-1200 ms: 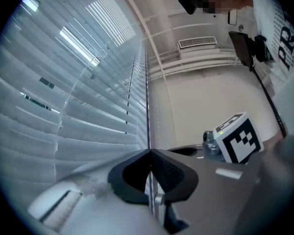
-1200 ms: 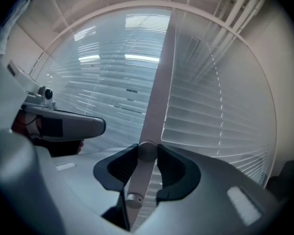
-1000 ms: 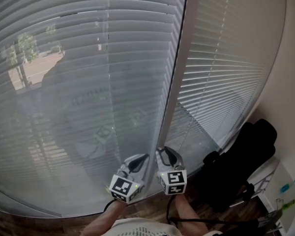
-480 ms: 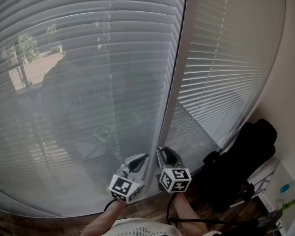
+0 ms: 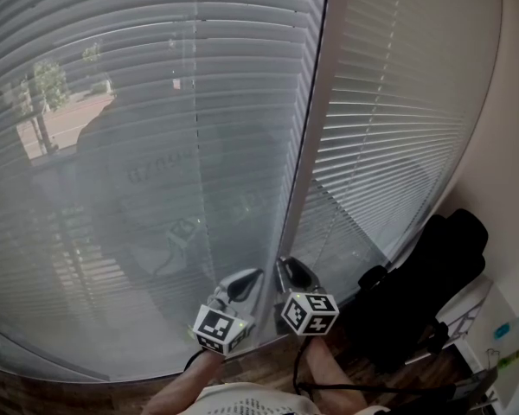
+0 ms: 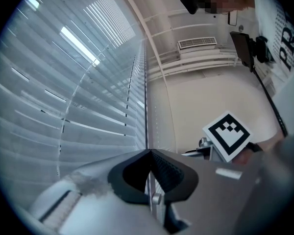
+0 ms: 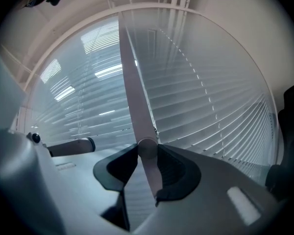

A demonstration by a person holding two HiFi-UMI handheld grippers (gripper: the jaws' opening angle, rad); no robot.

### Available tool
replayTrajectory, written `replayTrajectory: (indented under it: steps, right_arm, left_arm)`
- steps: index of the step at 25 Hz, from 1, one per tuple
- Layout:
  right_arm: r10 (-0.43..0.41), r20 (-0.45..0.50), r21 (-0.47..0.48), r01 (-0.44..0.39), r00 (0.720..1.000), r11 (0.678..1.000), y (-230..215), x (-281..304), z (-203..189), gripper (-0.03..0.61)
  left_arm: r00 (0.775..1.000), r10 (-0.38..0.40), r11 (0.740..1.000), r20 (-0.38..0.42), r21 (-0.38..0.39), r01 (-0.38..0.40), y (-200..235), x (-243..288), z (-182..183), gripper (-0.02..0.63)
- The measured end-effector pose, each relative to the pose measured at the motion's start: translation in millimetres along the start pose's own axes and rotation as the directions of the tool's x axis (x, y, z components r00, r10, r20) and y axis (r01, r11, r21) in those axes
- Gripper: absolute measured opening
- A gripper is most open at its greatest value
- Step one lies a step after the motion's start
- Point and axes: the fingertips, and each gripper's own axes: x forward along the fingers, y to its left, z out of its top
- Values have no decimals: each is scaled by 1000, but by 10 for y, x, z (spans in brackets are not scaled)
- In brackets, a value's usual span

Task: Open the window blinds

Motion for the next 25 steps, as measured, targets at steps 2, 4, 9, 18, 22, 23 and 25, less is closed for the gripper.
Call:
replayTrajectory:
  steps: [2,4,9,18,22,23,25]
  right_arm:
    - [-3,0,-31,3,1000,1000,2,-2,5,133]
    - [-14,-9,-129,12,1000,992,9,-13,12,135]
    - [-36,-17,-487,23,999,873,98,-69,72,137]
    - [-49,-35,-727,8,998,686,180,2,71,137]
    - [-44,-23,-750,12,999,662,181,0,71,135]
    - [-43,-19,-749,15,999,662,179,0,70,135]
    - [-42,-15,-742,17,999,670,177,1,72,135]
  left_arm:
    - [1000,-1,1000,2,1,1,-6,0,12,-8]
    - [1000,-5,1000,2,1,5,-14,-4,9,-8]
    - [1000,-4,1000,0,-2,4,-11,-17,1,-8]
    - [1000,-9,1000,9,-3,9,-47,-11,18,-8]
    - [1000,-2,1000,-5,-6,2,-29,-17,-17,-8]
    - [1000,0,1000,-6,-8,0,-24,-19,-22,-8]
    - [1000,2,1000,-2,-10,-2,-19,-20,-19,-8]
